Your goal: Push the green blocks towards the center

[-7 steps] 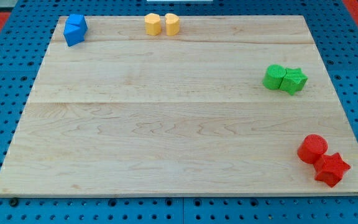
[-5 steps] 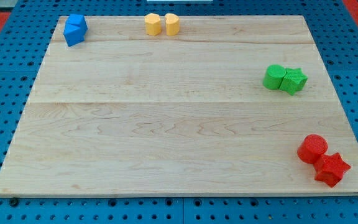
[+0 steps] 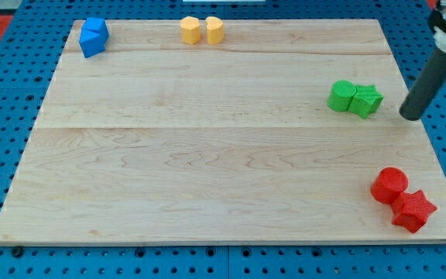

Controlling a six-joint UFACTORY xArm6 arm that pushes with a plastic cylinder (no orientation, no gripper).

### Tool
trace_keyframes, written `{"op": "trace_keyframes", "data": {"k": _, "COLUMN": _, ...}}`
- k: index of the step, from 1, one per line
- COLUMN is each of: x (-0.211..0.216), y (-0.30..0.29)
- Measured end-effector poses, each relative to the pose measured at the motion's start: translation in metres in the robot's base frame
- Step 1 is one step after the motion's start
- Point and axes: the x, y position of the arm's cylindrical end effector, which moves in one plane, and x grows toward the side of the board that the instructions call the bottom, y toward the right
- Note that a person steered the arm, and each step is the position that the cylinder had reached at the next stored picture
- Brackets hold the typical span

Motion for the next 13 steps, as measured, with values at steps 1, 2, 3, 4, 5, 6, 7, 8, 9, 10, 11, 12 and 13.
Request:
{"op": "trace_keyframes", "data": {"k": 1, "x": -0.013, "y": 0.0}}
{"op": "trace_keyframes", "data": {"k": 2, "x": -0.015, "y": 0.0}}
{"op": "trace_keyframes", "data": {"k": 3, "x": -0.025, "y": 0.0}}
{"op": "trace_keyframes", "data": {"k": 4, "x": -0.037, "y": -0.001}}
{"op": "trace_keyframes", "data": {"k": 5, "x": -0.048, "y": -0.002}}
{"op": "trace_keyframes", "data": {"k": 6, "x": -0.049, "y": -0.003}}
{"op": "trace_keyframes", "data": {"k": 7, "x": -0.039, "y": -0.018}}
{"op": "trace_keyframes", "data": {"k": 8, "x": -0.008, "y": -0.06}}
{"op": "trace_keyframes", "data": {"k": 9, "x": 0.003, "y": -0.081}}
{"op": "trace_keyframes", "data": {"k": 10, "x": 0.01, "y": -0.096}}
{"op": "trace_keyframes", "data": {"k": 11, "x": 0.015, "y": -0.145}}
{"op": "trace_keyframes", "data": {"k": 12, "x": 0.024, "y": -0.144}}
{"op": "trace_keyframes", "data": {"k": 13, "x": 0.008, "y": -0.126}}
